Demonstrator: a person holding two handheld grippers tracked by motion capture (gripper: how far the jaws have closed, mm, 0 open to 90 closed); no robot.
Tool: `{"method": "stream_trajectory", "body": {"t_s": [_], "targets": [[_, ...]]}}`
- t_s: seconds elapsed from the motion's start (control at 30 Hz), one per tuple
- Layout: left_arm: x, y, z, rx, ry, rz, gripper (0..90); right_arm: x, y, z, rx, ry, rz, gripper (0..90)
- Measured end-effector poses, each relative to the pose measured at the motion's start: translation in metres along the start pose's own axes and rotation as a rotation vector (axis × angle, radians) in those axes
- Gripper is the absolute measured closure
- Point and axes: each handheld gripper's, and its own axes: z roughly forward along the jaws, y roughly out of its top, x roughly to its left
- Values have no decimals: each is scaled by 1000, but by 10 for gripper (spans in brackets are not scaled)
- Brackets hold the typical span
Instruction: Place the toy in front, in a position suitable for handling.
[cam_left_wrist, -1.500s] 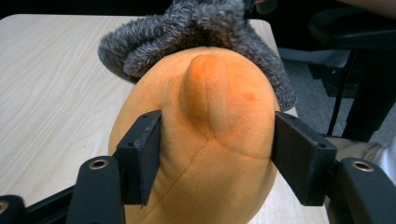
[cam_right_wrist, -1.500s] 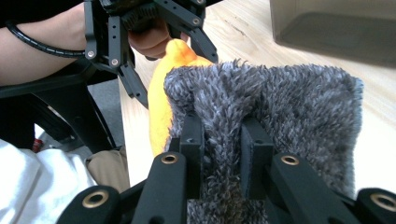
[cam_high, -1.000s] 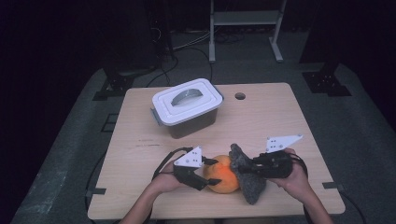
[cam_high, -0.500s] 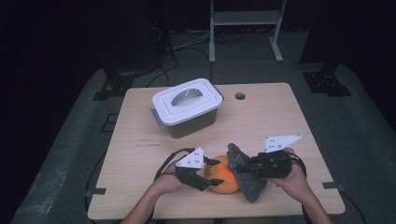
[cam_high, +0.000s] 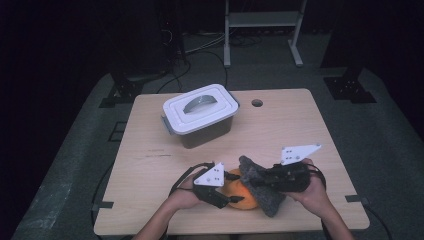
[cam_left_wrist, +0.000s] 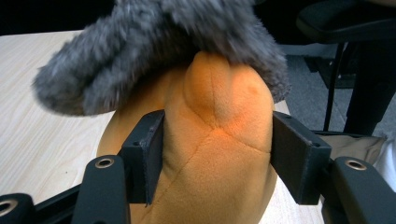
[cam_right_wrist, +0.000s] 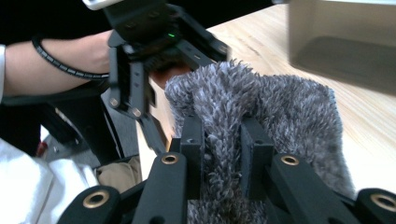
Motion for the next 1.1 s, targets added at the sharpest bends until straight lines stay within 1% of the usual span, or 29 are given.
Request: {"method": "stream_trajectory", "body": {"t_s": [0.03,0.1,0.2,0.27,0.33,0.37,0.4,0.47,0.53,0.57,0.6,0.63,0.73,0.8,0.83,0.9,0.93,0.97,1.0,1.03,1.07,1.1], "targets": [[0,0,0,1,4,-1,393,3,2,2,12,-8,-20,736],[-1,-1,0,-2,2,-4,400,5,2,4,20,-12,-27,737],[2,-3,-1,-6,-9,-13,404,-4,-4,1,16,-5,5,736],[3,-4,-2,-8,-12,-14,404,-10,-9,-2,2,-3,38,737],[5,-5,-5,-4,-12,-9,405,-16,-15,-6,5,-17,58,737],[5,-5,-5,-4,-12,-9,404,-16,-15,-6,5,-17,58,737],[7,-7,-7,-15,-12,-27,403,-23,-22,-10,10,-19,82,736],[10,-11,-11,-19,-14,-49,399,-30,-30,-13,9,-4,121,736],[12,-12,-14,-20,-8,-62,397,-36,-37,-16,11,2,158,735],[12,-12,-14,-20,-8,-62,395,-36,-37,-16,11,2,158,735],[14,-14,-17,-23,-1,-78,394,-39,-41,-18,6,0,180,736],[15,-15,-17,-29,-3,-92,393,-38,-40,-19,-1,-8,179,737],[16,-16,-18,-30,-3,-101,394,-31,-30,-17,-25,3,144,737],[18,-16,-20,-24,8,-107,394,-28,-27,-13,-14,0,124,736],[20,-17,-21,-26,14,-118,394,-29,-28,-11,-11,1,124,736],[23,-20,-23,-33,18,-143,394,-34,-33,-12,-19,6,150,736],[24,-21,-24,-36,26,-151,394,-38,-37,-13,-15,-2,165,736],[24,-21,-24,-36,26,-151,394,-38,-37,-13,-15,-2,165,736],[27,-23,-27,-43,43,-182,394,-44,-45,-16,-13,-18,204,736],[27,-23,-27,-43,43,-182,393,-45,-47,-17,-12,-33,211,736],[29,-24,-27,-52,42,-208,391,-45,-46,-18,-20,-41,213,737],[29,-24,-27,-52,42,-208,389,-45,-46,-18,-20,-41,213,737]]}}
